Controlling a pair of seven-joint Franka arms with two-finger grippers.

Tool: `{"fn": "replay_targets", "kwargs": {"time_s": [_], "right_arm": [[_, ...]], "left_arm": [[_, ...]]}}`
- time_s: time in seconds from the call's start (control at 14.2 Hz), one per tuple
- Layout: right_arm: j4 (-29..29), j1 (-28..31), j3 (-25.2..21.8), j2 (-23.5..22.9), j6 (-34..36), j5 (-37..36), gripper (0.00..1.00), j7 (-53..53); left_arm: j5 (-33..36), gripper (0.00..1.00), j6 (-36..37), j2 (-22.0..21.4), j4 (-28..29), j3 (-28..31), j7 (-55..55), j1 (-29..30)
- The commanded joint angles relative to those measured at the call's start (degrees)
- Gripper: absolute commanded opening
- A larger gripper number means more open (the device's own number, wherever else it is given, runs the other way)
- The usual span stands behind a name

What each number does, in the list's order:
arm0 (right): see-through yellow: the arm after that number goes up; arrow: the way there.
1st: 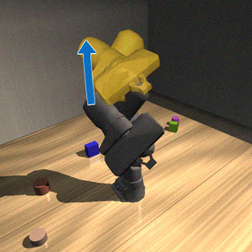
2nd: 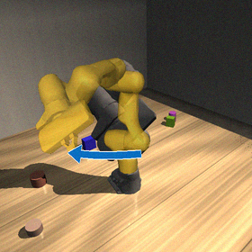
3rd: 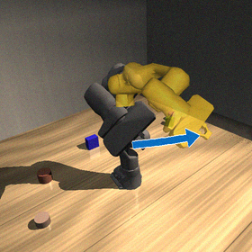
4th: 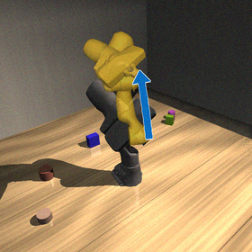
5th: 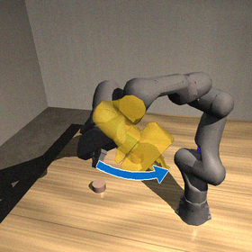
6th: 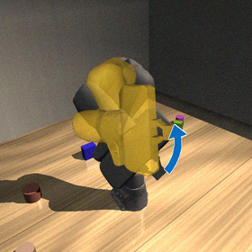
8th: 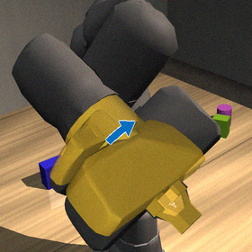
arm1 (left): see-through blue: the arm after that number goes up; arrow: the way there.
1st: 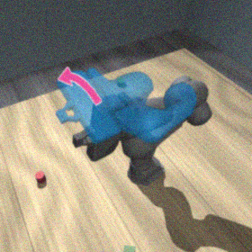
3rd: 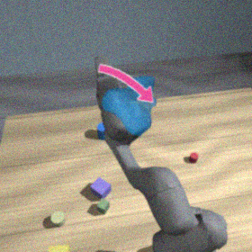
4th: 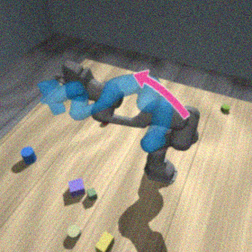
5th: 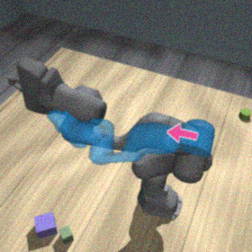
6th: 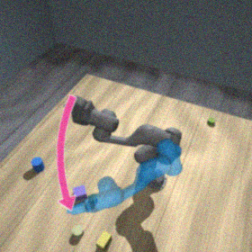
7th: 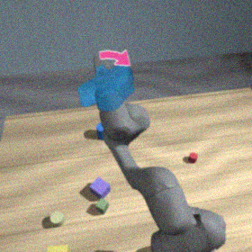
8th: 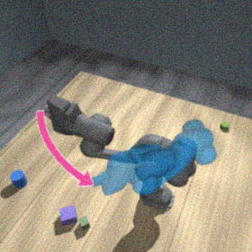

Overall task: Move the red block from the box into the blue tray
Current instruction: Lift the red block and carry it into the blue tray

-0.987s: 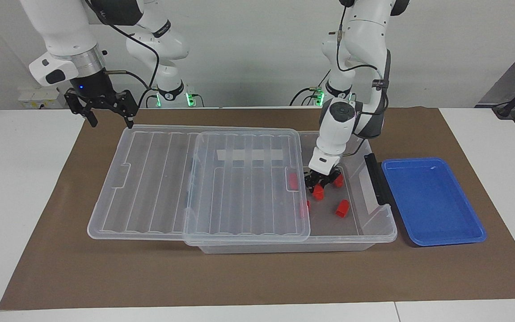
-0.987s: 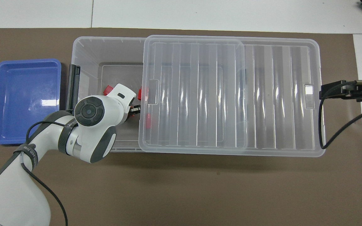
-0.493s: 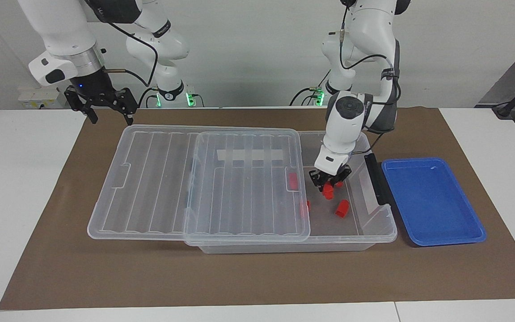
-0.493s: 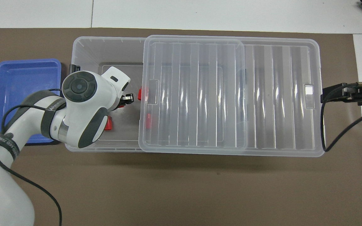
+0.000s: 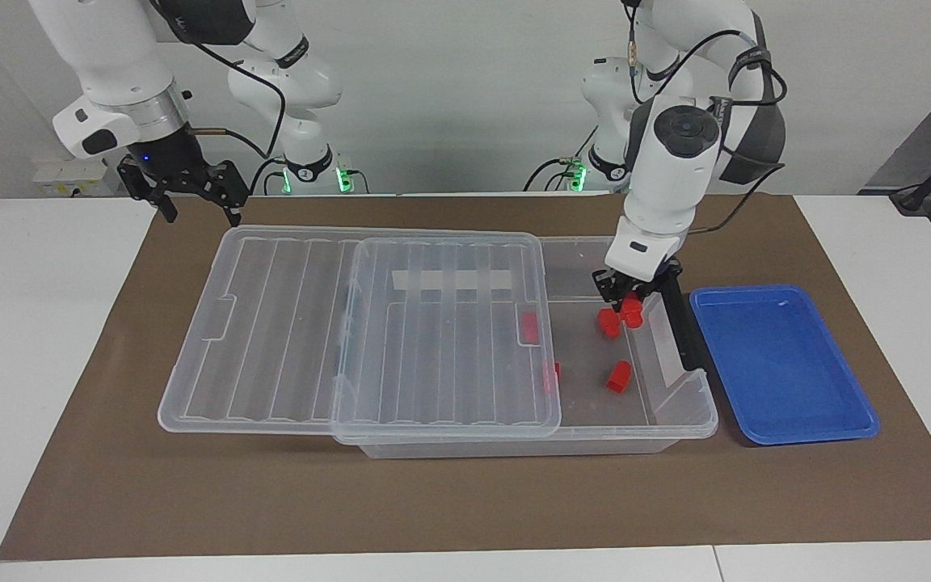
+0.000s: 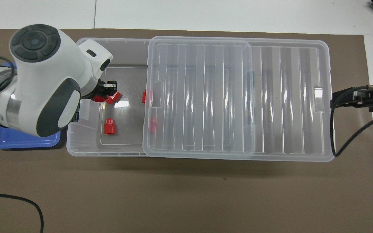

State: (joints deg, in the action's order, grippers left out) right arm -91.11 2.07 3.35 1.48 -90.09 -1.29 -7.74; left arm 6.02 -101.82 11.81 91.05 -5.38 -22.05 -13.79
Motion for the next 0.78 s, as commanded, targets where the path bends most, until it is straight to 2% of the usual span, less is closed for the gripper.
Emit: {"fn": "replay_targets", "kwargs": {"time_s": [0.0, 0.28, 0.42, 0.56, 0.7], "right_arm": [[-0.6, 0.7, 0.3, 0.5, 0.8, 0.0, 1.0, -1.0], [-0.7, 0.1, 0.3, 0.5, 0.7, -1.1, 1.0, -1.0], [-0.7, 0.4, 0.3, 0.5, 0.7, -1.2, 1.0, -1.0], [-0.8, 0.7, 0.3, 0.5, 0.4, -1.2, 1.0, -0.9], [-0.8, 0.8, 0.3, 0.5, 0.1, -1.3, 1.0, -0.9]], "left_arm": [[-0.5, 0.0, 4.4, 0.6, -4.0, 0.0, 12.5, 6.5], [-1.0, 0.0, 0.0, 0.3, -1.0, 0.0, 33.3, 18.1], [-1.4, 0.0, -8.4, -2.1, 6.1, 0.0, 37.9, 21.5], [-1.4, 0.0, -16.9, -4.2, 13.7, 0.0, 38.7, 22.3], [-1.4, 0.0, -22.2, -4.2, 17.1, 0.0, 40.8, 23.7]]}}
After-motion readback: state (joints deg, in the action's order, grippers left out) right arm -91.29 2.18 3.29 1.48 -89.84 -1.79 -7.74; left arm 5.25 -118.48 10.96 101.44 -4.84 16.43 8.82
